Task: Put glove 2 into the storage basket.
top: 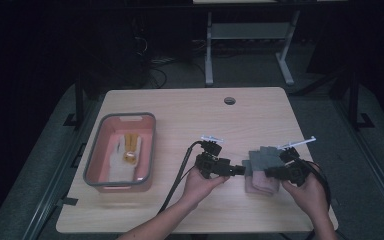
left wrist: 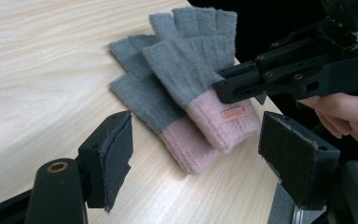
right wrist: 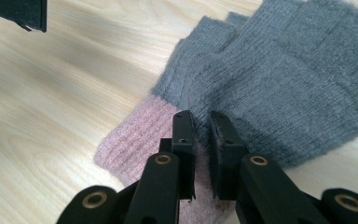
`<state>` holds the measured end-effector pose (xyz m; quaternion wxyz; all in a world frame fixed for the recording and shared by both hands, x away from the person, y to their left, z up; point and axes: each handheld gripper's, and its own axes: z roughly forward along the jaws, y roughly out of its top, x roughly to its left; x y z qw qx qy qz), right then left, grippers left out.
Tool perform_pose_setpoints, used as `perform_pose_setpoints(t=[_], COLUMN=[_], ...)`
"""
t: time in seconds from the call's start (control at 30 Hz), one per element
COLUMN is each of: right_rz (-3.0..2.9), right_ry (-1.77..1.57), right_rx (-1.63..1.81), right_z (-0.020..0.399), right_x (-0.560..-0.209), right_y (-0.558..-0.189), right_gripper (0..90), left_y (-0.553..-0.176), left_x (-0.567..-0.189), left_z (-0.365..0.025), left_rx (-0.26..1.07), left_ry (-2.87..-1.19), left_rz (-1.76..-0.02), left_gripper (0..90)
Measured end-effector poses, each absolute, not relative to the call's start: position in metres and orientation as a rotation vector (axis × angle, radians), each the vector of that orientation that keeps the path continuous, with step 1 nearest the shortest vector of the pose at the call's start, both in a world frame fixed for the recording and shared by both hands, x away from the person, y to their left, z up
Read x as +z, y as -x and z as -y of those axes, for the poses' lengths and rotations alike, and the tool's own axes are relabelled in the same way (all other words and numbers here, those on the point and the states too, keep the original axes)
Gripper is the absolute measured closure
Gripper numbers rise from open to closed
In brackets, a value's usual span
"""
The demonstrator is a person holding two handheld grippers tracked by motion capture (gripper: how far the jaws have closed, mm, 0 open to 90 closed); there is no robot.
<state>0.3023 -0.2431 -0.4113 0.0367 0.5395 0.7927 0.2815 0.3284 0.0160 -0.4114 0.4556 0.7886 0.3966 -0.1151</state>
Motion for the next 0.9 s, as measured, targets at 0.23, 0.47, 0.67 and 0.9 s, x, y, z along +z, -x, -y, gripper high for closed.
perform_pose_setpoints(t=[0.23, 0.47, 0.67, 0.9], right_rz=[-2.472, -2.480, -2.466, -2.389], right_ry=[-1.651, -1.659, -1.661, -1.696], right_rx=[0.831, 0.829, 0.855, 0.930], right_z=[0.230, 0.232, 0.234, 0.244], right_x=[-0.416, -0.425, -0.426, -0.419], right_y=[-0.310, -0.313, -0.312, -0.305], right_gripper=[81.5, 80.1, 74.5, 69.9], left_y=[-0.329, -0.328, -0.327, -0.329], left_x=[-0.413, -0.418, -0.422, -0.429], left_z=[-0.018, -0.017, -0.011, -0.004], left_rx=[-0.287, -0.295, -0.305, -0.318], left_ry=[-1.942, -1.950, -1.961, -1.983], left_rz=[-0.990, -0.996, -0.996, -1.019], left_gripper=[26.2, 26.1, 26.1, 26.6])
